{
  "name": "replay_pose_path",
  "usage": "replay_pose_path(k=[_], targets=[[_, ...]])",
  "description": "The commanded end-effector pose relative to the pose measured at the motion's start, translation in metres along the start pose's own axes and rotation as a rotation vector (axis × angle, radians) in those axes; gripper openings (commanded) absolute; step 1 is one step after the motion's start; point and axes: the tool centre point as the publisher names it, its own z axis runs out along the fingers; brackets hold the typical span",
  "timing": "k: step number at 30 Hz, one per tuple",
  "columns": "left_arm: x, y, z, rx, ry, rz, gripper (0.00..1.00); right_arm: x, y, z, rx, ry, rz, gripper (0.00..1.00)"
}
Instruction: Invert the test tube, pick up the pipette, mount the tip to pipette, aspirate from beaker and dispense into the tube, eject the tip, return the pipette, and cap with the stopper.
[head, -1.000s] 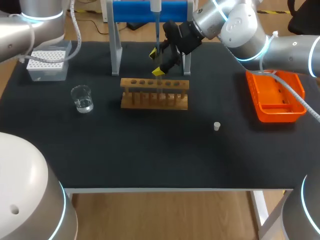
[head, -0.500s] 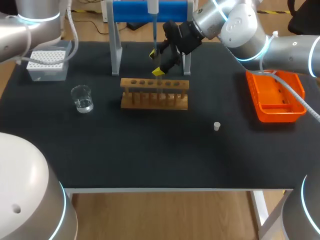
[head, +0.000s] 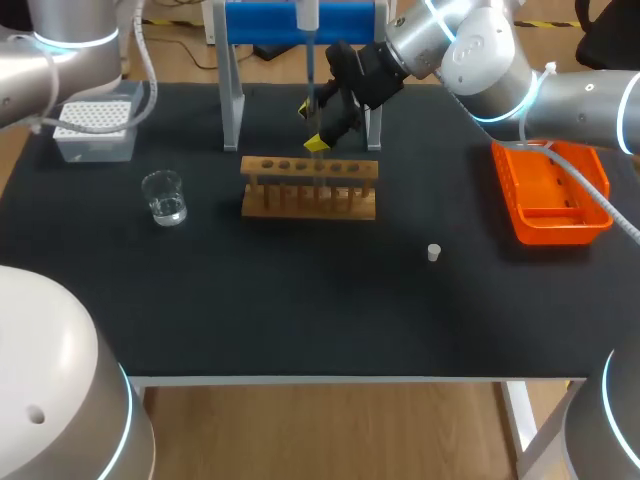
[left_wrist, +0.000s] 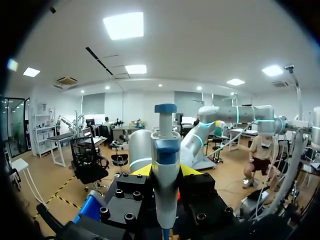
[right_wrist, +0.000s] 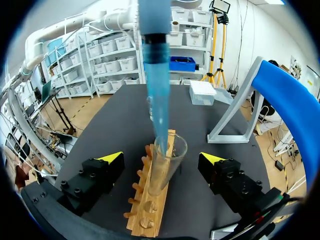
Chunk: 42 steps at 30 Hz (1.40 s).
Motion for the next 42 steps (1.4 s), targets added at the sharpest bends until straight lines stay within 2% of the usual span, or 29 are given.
replay_pose_path(k=[1, 24, 42], targets=[[0.003, -0.001, 0.002, -0.002, -0.005, 0.0, 0.0, 0.0, 0.001, -0.002, 0.004, 0.002, 0.001, 1.0], [0.017, 0.0, 0.01, -0.006, -0.025, -0.002, 0.0, 0.0, 0.001, -0.002, 0.004, 0.002, 0.001, 1.0], [0.015, 0.006, 0.012, -0.019, -0.036, 0.009, 0.0, 0.0, 0.001, -0.002, 0.004, 0.002, 0.001, 1.0]])
